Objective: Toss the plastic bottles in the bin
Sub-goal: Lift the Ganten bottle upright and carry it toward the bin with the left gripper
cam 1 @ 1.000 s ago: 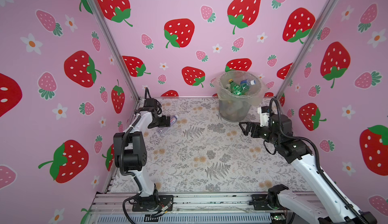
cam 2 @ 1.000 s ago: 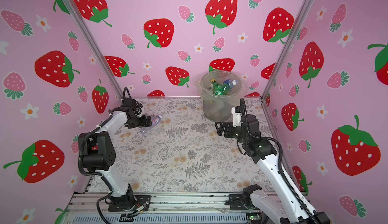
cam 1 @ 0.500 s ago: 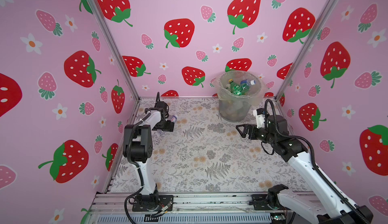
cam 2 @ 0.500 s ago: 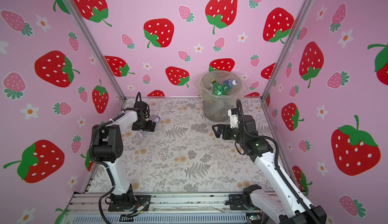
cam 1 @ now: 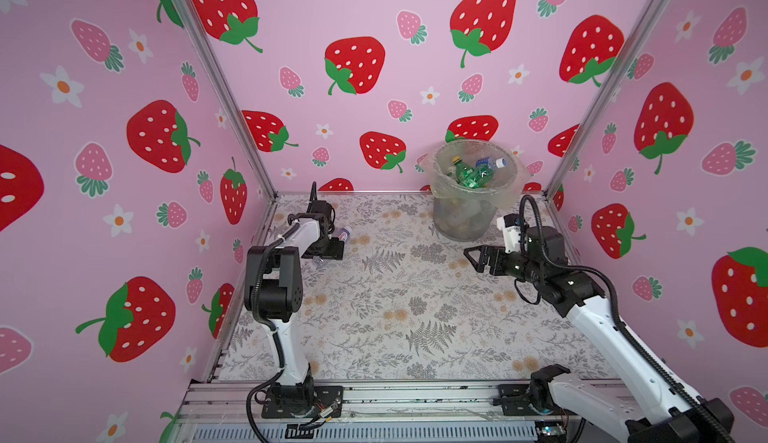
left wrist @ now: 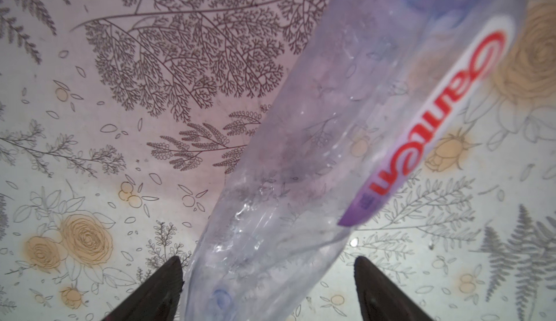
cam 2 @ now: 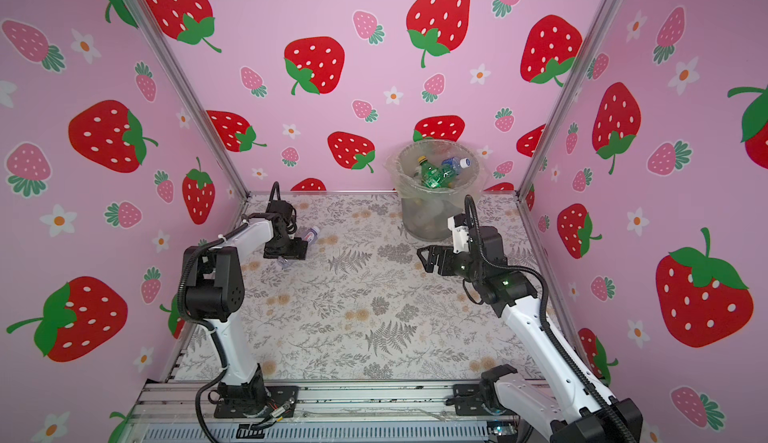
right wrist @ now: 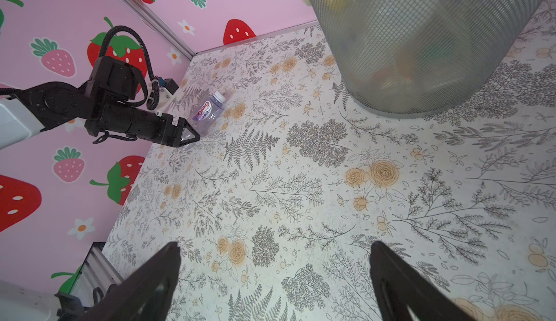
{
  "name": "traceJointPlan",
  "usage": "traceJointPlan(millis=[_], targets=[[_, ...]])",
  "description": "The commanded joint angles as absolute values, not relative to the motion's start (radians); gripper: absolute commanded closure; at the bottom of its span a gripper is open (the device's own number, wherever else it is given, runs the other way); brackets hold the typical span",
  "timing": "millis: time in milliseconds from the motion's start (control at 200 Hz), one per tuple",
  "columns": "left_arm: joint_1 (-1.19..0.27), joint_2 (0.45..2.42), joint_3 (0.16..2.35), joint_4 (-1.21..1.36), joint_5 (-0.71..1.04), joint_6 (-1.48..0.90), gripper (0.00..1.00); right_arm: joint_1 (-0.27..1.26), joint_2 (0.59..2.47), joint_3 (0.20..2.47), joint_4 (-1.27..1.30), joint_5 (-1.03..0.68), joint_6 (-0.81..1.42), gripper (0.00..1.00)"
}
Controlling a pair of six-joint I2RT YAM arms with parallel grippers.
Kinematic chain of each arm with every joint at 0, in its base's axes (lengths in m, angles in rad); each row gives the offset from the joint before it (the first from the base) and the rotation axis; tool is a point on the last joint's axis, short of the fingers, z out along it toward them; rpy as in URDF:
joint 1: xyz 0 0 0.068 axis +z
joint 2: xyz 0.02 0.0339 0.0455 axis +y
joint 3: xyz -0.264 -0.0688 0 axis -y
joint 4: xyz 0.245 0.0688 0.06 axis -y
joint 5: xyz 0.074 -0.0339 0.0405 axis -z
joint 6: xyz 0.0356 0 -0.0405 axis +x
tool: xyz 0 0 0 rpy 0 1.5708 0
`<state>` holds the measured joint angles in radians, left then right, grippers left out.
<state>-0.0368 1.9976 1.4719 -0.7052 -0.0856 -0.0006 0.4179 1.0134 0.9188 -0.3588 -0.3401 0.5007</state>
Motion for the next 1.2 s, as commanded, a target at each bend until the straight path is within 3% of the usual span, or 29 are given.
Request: traceJointPlan(millis=[0, 210, 345, 635, 1196], targets=[[-0.05, 2.03, 1.508, -0.71, -0.073, -0.008, 0.15, 0.417, 1.001, 0.939, -0.346, -0.355, 0.494, 0.01], [-0.065, 2.054, 1.505, -0.688, -0.072, -0.032, 0.22, 0.416, 0.996, 0.94, -0.36, -0.343, 0.493, 0.01], [-0.067, 2.063, 1.505, -0.682, -0.054, -0.063, 0.33, 0.414, 0.992, 0.944, -0.376, -0.339, 0.495, 0.01], [-0.073, 2.036, 1.481, -0.661, 0.015, -0.122, 0.42, 0.411, 0.979, 0.946, -0.389, -0.333, 0.489, 0.01], [-0.105, 1.832, 1.458, -0.563, 0.32, -0.332, 0.48, 0.402, 1.014, 0.892, -0.423, -0.217, 0.525, 0.01]])
